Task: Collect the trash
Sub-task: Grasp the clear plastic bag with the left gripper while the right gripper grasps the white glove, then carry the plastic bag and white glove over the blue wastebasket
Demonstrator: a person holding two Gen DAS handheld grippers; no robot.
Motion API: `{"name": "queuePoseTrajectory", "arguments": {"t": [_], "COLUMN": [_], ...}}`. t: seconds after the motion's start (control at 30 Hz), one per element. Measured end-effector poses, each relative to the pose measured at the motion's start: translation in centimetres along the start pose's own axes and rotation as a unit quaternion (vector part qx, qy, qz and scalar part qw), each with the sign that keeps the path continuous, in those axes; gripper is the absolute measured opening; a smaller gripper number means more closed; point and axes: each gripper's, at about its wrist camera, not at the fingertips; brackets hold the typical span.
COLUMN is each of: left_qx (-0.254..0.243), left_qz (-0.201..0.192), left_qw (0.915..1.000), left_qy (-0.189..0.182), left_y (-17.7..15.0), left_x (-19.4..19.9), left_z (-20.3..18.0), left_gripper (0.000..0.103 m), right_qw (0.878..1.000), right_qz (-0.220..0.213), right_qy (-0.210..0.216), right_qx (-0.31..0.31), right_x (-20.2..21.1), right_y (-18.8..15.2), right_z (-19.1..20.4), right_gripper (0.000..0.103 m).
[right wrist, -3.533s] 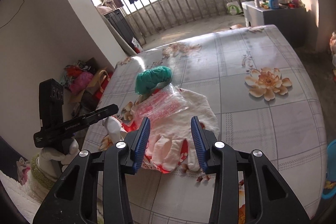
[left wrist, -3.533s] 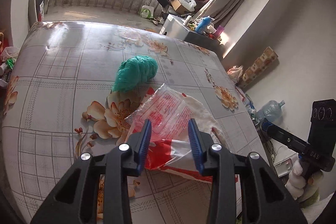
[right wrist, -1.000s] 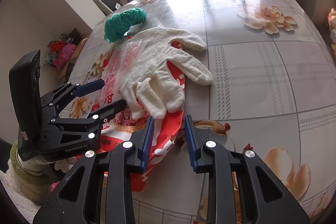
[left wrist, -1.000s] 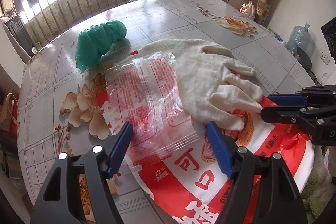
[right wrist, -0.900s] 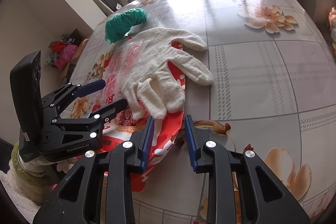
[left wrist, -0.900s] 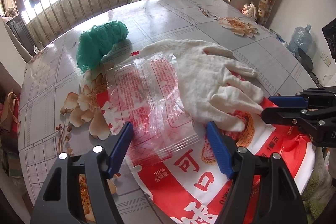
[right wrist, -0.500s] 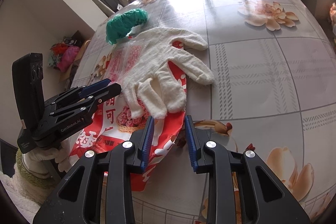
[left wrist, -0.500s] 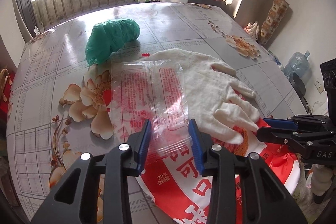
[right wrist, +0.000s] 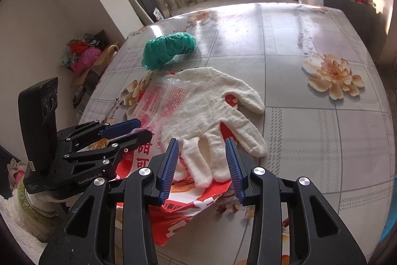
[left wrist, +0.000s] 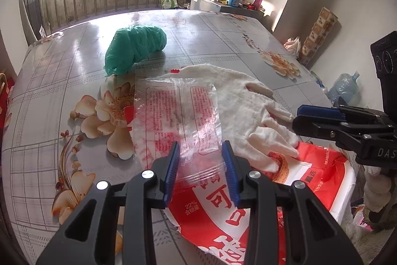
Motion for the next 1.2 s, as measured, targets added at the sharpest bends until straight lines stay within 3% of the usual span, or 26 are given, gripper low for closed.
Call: {"name": "queuePoseTrajectory", "arguments": {"t": [0.23,0.4,0.43,0.5,0.8,1.0,1.2], "left_qx": [0.024,0.061,0.066,0.075,0.098,0.109,0.091], "left_qz": [-0.016,-0.03,-0.033,-0.037,-0.08,-0.123,-0.157], "left_qw": [0.9994,0.9969,0.9964,0.9954,0.9905,0.9841,0.9781], "left_qy": [-0.02,-0.04,-0.042,-0.046,-0.056,-0.068,-0.102], "left_y": [0.8,1.8,2.0,2.4,4.6,6.8,9.5], "left_x": [1.5,2.8,3.0,3.4,6.2,9.0,12.0], "left_z": [1.5,3.3,3.7,4.3,5.9,6.1,3.8], "left_gripper": [0.033,0.033,0.033,0.032,0.032,0.032,0.032], "right_qw": [0.998,0.996,0.997,0.997,0.998,0.989,0.975], "right_qz": [0.05,0.073,0.072,0.066,-0.055,-0.14,-0.207], "right_qy": [0.0,-0.027,-0.029,-0.024,0.034,0.042,0.05], "right_qx": [0.037,0.032,0.029,0.011,-0.025,-0.036,-0.057], "right_x": [-3.3,-4.7,-4.7,-4.6,2.0,7.4,11.9], "right_y": [1.0,0.7,0.7,0.6,2.3,3.4,3.0], "right_z": [-0.1,-0.6,-0.6,-1.0,-1.1,-1.2,-2.3], "right_gripper": [0.041,0.025,0.012,0.006,0.004,0.004,0.004]}}
Point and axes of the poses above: each gripper's, at about its wrist camera, not at the fingertips, and x roughly against the way its jaws point, z to its left, y to its top, and after that the axes turned 15 degrees about y, right-handed
